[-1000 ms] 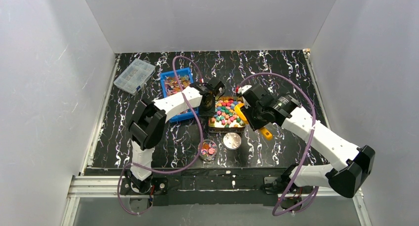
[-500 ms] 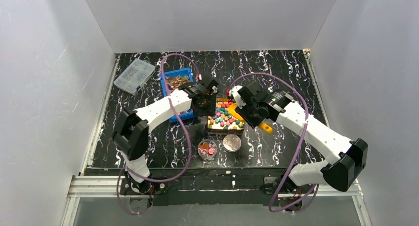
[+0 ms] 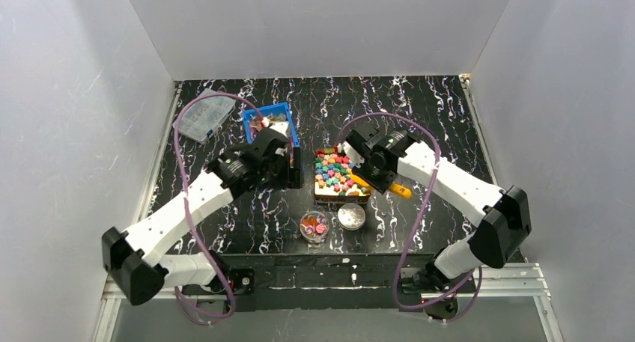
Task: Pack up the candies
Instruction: Move the storage box to the center of the board.
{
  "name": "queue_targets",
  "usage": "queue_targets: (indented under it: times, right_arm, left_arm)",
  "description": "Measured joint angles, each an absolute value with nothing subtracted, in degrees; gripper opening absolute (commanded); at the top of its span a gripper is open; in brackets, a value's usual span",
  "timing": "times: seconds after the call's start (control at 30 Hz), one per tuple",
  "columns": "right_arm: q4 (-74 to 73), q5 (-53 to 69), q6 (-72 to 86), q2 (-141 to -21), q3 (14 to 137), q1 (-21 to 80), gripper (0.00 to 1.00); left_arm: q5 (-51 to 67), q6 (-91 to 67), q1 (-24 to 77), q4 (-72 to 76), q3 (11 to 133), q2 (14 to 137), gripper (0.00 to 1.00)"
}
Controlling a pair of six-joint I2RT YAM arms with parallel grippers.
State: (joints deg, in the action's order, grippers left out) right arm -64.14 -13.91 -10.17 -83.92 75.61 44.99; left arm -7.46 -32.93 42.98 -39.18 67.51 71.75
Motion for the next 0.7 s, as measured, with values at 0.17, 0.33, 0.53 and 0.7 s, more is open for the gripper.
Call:
queue_targets:
  times: [0.17, 0.33, 0.53, 0.7]
  right_arm:
    - [-66.08, -15.77, -10.37, -88.44, 78.67, 44.99, 0.01]
    - [-67.40, -17.41, -10.39, -92.99, 80.38, 44.99, 0.01]
    - [-69.08, -18.28, -10.31, -99.07, 83.66, 44.99, 0.01]
    - [-69.56, -18.24, -10.15, -103.13, 86.46, 44.99, 0.01]
  left_arm:
    - [-7.46, -32.56, 42.98, -40.01, 61.21, 62.83, 0.73]
    - [-6.76, -31.64, 42.98, -40.75, 55.51, 54.87, 0.81]
    - [-6.15, -30.24, 42.98, -41.17, 52.84, 49.06, 0.84]
    - [-6.00, -29.08, 42.98, -41.32, 51.70, 47.16, 0.86]
